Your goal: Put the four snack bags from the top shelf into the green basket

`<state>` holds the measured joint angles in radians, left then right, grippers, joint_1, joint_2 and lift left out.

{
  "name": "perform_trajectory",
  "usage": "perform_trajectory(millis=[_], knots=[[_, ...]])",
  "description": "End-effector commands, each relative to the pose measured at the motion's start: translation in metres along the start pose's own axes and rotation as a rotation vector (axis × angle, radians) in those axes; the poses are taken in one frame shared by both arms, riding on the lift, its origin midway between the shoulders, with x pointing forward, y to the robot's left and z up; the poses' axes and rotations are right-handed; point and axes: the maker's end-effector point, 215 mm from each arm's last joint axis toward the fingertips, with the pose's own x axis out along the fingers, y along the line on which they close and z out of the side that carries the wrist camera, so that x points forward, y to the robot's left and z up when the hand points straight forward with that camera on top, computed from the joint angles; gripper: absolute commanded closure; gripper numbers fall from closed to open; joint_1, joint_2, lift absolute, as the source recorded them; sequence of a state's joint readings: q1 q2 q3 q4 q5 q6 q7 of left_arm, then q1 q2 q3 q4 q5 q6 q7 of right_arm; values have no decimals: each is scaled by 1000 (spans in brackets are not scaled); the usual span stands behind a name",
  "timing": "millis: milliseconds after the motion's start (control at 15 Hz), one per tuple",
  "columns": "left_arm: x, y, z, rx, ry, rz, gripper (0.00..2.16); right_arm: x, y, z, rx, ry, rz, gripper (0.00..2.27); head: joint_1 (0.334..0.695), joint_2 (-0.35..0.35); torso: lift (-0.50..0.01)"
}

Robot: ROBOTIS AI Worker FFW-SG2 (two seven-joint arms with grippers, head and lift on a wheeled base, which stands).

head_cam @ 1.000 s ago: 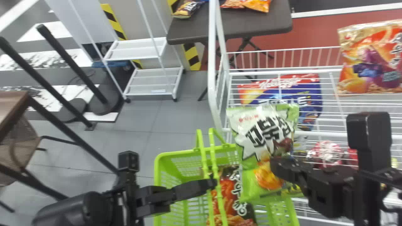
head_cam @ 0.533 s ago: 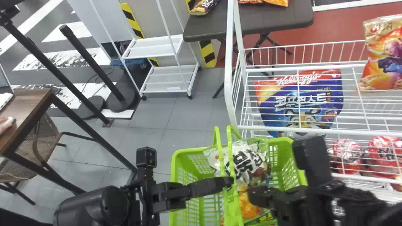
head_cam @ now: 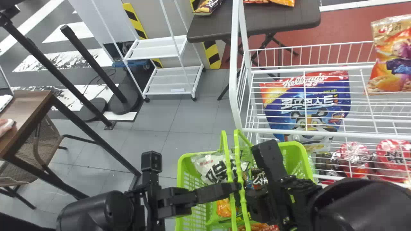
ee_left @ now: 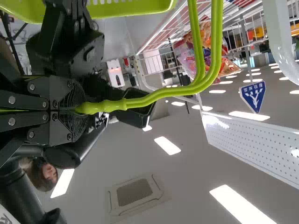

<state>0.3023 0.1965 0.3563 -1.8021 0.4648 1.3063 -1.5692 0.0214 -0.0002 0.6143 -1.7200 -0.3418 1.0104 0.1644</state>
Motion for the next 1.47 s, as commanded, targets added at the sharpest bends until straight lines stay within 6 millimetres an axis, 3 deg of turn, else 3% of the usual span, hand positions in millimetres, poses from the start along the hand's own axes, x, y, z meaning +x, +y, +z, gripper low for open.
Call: perform_trajectory(millis=[0,67,200,333,467,600,800,933,1067,1200,1400], knots=[[-2,-2,0,-2,-2,-9,2145,5,1,-8,15,30,16,930,695,350,0],[-3,-2,0,-3,-2,-7,2145,-1,5,-14,28,52,28,-2,695,350,0],[-3,-2,0,-3,-2,-7,2145,-29,20,-6,52,39,60,-2,695,350,0],[-2,-1,0,-5,-1,-8,2145,-70,25,5,90,6,85,33,695,350,0],[-2,-1,0,-5,-1,-8,2145,-110,5,6,109,-14,43,33,695,350,0],[-3,-1,0,-4,-2,-6,2145,-147,-27,3,153,-32,-24,33,695,350,0],[-4,-1,0,-5,-3,-5,2145,-206,-104,16,227,-125,-192,33,695,350,0],[-3,-1,-1,-5,-2,-5,2145,-248,-162,51,227,-253,-315,33,695,280,0],[-3,-1,-1,-6,-1,-8,2145,-277,-214,75,216,-328,-444,33,695,176,0],[-4,-1,0,-6,-5,-7,2145,-297,-259,98,199,-381,-553,36,695,49,0],[-3,-1,-1,-6,-8,-11,2145,-308,-325,138,148,-464,-691,43,695,-30,0]])
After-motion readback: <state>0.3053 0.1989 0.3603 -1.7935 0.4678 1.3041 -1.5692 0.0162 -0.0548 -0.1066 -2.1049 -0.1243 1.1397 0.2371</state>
